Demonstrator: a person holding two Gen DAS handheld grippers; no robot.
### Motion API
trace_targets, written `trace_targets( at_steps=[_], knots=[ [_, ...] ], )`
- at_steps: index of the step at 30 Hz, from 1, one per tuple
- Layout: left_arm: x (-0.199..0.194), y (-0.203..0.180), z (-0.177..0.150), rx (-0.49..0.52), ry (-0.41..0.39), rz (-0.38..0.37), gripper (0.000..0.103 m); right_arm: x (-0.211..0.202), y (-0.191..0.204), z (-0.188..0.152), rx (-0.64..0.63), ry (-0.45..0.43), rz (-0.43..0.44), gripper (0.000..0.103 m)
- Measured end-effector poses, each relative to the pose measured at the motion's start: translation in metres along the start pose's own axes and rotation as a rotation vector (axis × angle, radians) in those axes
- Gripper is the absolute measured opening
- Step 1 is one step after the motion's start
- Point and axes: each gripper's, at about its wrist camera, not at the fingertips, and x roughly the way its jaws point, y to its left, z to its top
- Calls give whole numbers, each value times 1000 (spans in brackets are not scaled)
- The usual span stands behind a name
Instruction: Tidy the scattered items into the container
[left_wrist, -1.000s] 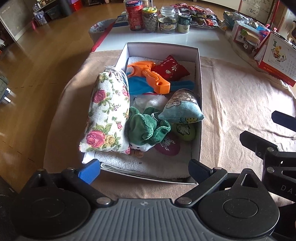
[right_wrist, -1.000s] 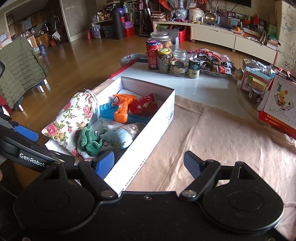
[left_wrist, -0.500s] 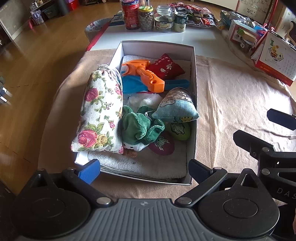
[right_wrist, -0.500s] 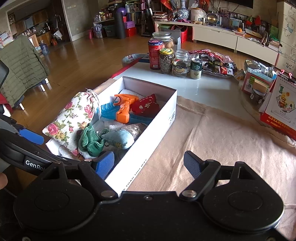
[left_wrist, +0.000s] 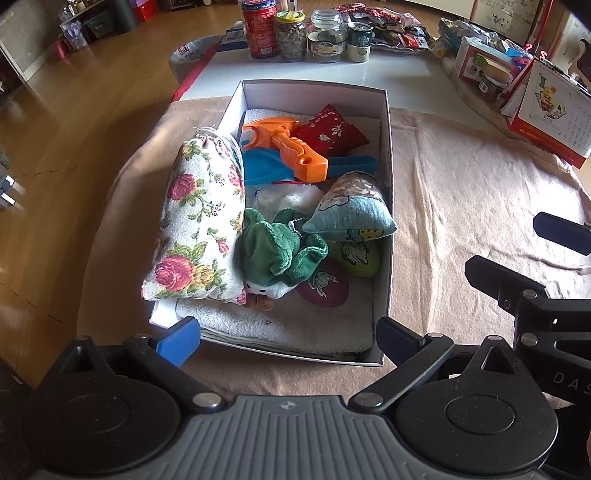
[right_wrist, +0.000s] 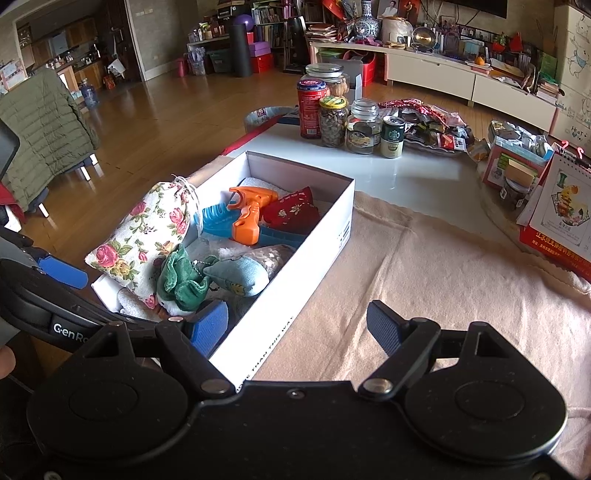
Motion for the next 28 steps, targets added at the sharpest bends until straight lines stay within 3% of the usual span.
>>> trace_targets(
  at_steps=[28],
  knots=[
    [0,-3,-2,15,-21,28,101,-1,1,0,-3,0,4,80]
  ],
)
